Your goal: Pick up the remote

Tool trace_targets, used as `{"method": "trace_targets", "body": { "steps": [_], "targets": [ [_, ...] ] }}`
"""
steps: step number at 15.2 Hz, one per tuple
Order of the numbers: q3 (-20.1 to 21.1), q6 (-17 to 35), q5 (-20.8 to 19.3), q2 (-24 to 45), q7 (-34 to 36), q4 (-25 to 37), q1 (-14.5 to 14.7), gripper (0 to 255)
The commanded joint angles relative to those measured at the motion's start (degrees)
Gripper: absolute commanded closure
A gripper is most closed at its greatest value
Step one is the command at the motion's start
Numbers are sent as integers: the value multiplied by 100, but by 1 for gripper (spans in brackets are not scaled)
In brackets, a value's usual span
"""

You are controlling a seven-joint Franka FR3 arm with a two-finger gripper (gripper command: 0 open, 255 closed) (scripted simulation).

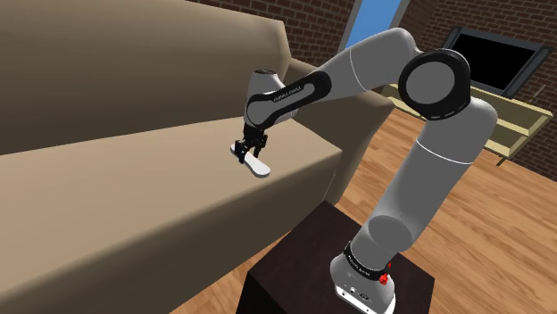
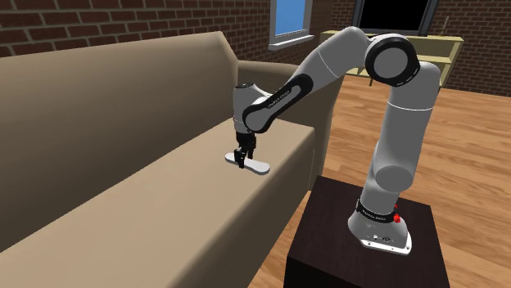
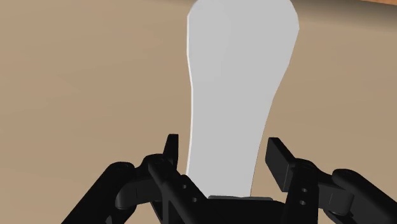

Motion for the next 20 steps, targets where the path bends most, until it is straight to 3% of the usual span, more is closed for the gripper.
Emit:
{"method": "trace_targets", "body": {
  "steps": [1, 7, 20],
  "targets": [
    [-2, 6, -1, 10, -1, 0, -1, 255],
    [-2, 6, 0, 5, -1, -5, -2, 255],
    [-1, -977, 55, -535, -46, 440, -4, 255]
  ]
}}
